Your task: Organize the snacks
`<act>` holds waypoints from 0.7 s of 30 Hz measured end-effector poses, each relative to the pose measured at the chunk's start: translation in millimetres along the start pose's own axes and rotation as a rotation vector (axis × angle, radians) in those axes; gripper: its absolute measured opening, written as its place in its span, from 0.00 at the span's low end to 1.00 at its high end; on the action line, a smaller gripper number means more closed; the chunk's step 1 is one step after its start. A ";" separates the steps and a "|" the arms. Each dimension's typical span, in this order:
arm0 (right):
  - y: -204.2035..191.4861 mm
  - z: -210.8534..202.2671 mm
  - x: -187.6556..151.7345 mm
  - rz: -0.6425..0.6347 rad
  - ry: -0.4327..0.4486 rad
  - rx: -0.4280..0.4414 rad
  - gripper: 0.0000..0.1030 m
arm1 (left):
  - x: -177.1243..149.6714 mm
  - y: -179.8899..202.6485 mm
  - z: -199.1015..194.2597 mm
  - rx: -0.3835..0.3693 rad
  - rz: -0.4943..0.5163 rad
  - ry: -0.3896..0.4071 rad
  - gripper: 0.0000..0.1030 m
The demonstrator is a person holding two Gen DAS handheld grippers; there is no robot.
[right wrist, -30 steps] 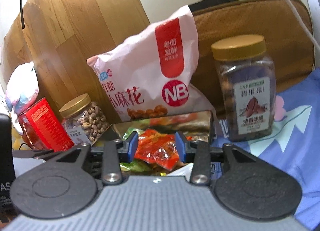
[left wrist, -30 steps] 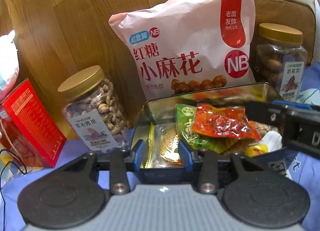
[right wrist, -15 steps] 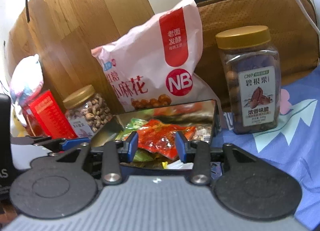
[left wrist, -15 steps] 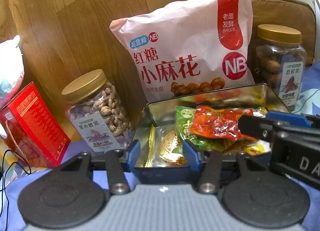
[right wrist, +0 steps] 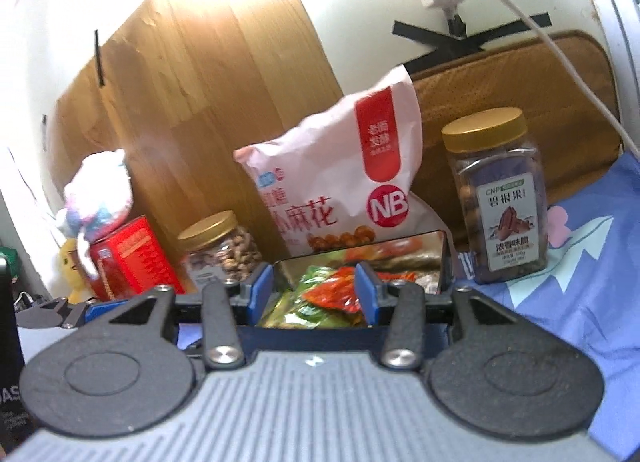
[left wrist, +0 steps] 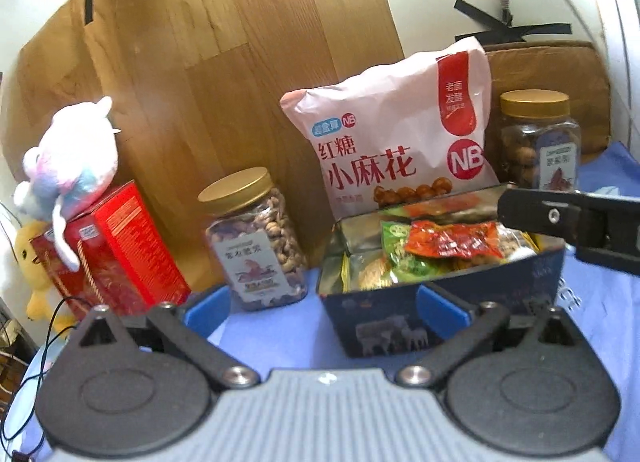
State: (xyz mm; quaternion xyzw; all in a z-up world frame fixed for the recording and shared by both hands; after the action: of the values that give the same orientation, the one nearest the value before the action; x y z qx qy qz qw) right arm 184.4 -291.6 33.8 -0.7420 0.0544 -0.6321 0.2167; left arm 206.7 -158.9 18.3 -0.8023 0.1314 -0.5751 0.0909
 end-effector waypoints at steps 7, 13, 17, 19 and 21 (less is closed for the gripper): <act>-22.4 -54.2 -14.7 0.002 0.025 0.003 0.49 | -12.2 -4.4 -44.9 -0.026 -0.015 0.040 1.00; -30.6 -88.8 -26.6 0.041 0.023 -0.018 0.50 | -18.9 -12.8 -75.5 -0.069 -0.050 0.071 1.00; -40.5 -103.8 -31.1 0.035 0.020 -0.024 0.51 | -28.3 -15.3 -90.7 -0.117 -0.084 0.056 1.00; -46.2 -110.7 -32.3 0.027 0.022 -0.023 0.52 | -35.0 -14.4 -95.3 -0.147 -0.098 0.035 1.00; -52.7 -115.4 -33.9 0.012 0.022 -0.024 0.53 | -41.5 -14.1 -99.9 -0.159 -0.103 0.023 1.00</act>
State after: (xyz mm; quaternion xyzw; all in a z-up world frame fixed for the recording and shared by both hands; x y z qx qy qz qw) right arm 56.6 -261.2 35.8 -0.7371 0.0688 -0.6384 0.2109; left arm 101.0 -131.9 17.3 -0.8061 0.1365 -0.5758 -0.0044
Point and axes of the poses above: each gripper's, at about its wrist camera, not at the fingertips, and z roughly the way its jaws point, y to its right, x to its top, the point moved 9 cm from there along z, roughly the way its jaws point, and after that the axes turned 9 degrees about y, right-handed, at the moved point
